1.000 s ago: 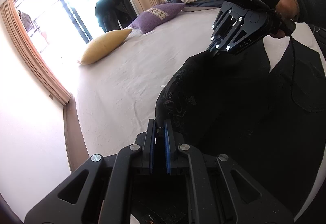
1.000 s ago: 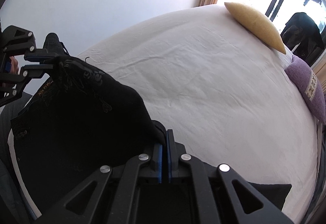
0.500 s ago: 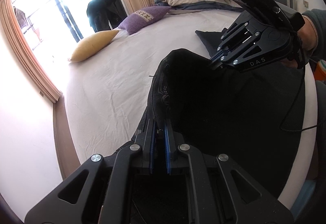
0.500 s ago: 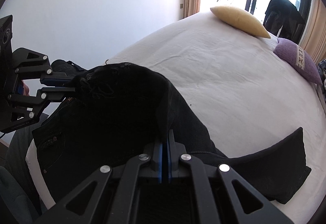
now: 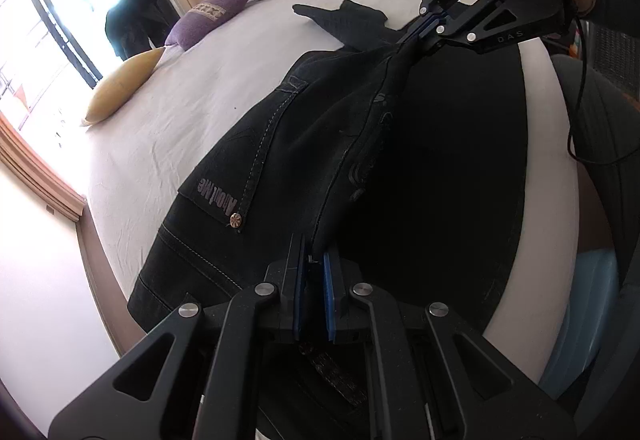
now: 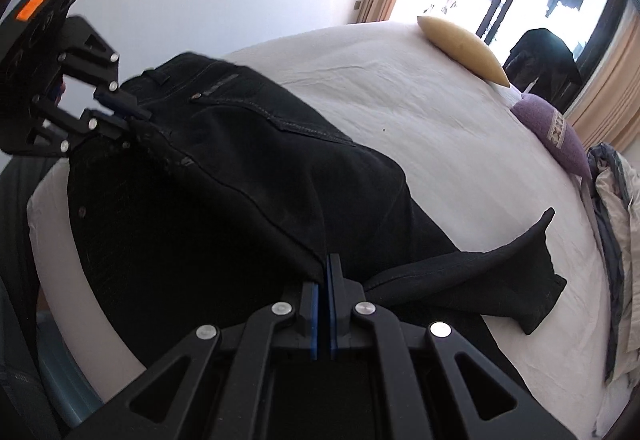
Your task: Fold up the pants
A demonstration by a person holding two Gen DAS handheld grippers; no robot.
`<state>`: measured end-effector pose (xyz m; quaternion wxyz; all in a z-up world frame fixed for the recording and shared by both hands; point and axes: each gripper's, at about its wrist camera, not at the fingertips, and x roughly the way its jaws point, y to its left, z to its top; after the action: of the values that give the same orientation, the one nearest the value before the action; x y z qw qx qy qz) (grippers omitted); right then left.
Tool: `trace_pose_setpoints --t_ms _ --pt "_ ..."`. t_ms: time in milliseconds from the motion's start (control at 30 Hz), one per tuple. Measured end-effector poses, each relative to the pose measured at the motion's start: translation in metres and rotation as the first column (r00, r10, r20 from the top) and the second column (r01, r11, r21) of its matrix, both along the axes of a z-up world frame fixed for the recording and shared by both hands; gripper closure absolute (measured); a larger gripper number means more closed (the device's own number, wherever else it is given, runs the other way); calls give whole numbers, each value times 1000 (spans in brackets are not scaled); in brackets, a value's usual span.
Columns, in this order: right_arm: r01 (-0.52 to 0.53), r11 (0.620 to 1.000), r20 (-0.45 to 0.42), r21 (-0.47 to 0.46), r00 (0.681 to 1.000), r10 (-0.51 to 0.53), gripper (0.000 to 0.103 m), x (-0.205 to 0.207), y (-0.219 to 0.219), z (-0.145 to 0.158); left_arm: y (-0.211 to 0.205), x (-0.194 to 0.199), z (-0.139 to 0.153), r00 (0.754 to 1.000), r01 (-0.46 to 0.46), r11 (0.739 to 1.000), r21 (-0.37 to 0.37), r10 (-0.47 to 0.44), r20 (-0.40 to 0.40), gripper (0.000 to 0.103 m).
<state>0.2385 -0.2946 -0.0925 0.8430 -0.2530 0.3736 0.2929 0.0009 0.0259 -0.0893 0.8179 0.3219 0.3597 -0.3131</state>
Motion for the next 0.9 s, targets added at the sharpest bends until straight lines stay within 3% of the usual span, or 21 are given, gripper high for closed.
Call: trace_pose_setpoints --t_ms 367,900 --pt "-94 981 31 -167 995 100 99 -53 25 -29 12 -50 -19 991 108 993 46 -104 -87 96" --pt "-167 946 23 -279 983 180 99 -103 33 -64 19 -50 -26 980 155 986 68 -144 -141 96"
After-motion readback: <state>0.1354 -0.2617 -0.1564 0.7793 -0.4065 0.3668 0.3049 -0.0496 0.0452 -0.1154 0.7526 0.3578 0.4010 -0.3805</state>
